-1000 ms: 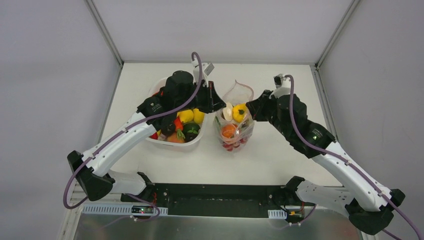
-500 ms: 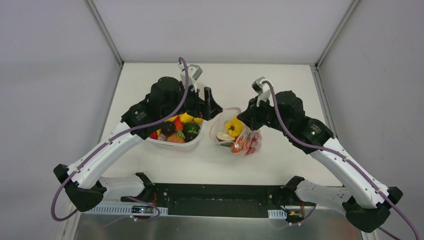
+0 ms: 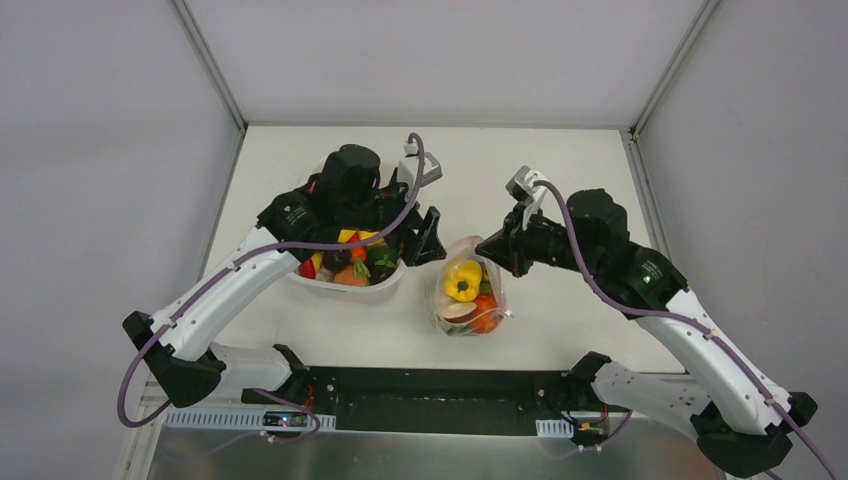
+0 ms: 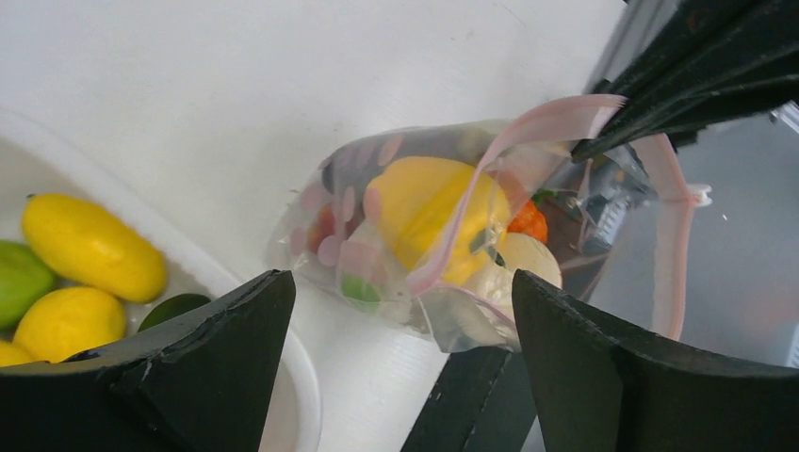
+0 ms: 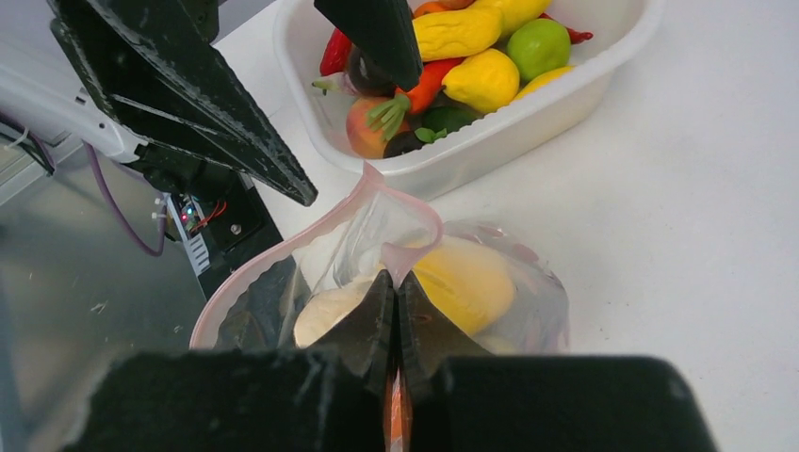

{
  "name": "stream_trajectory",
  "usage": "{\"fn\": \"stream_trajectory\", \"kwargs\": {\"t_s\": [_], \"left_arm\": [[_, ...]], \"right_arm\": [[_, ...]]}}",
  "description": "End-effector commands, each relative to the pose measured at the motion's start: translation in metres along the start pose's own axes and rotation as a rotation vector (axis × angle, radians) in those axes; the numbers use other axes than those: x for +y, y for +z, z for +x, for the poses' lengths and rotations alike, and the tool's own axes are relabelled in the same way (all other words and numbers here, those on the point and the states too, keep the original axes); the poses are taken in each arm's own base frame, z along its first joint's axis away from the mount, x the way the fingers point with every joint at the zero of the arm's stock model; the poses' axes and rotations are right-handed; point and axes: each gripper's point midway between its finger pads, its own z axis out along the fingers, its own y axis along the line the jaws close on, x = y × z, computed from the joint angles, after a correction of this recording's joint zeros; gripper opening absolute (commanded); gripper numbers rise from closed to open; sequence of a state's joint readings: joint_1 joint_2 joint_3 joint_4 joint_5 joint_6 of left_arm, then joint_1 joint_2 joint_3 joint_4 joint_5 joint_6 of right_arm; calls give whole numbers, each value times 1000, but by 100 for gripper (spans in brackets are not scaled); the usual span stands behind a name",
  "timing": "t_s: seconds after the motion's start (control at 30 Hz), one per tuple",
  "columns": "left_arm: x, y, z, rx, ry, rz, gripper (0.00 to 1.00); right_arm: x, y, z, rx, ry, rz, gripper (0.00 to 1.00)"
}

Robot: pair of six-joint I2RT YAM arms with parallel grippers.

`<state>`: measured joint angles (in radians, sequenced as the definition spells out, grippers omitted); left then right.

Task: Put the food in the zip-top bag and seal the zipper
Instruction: Zip the zipper food storage bag at the center of the board.

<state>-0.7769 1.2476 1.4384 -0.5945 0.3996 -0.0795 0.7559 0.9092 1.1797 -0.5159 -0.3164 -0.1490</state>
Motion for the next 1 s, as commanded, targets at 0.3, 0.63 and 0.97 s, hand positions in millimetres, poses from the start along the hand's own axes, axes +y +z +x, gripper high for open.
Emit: {"fn": "stream_trajectory", "kwargs": {"t_s": [0.3, 0.63, 0.97], "left_arm": [[-41, 22, 9, 77, 137, 328, 83], [-34, 43, 6, 132, 165, 353, 64], [-58, 40, 31, 223, 121, 536, 39]], "right_arm": [[24, -12, -16, -60, -111, -149, 0], [32, -18, 1, 34, -139, -213, 0], [23, -19, -1, 23, -150, -163, 0]]}}
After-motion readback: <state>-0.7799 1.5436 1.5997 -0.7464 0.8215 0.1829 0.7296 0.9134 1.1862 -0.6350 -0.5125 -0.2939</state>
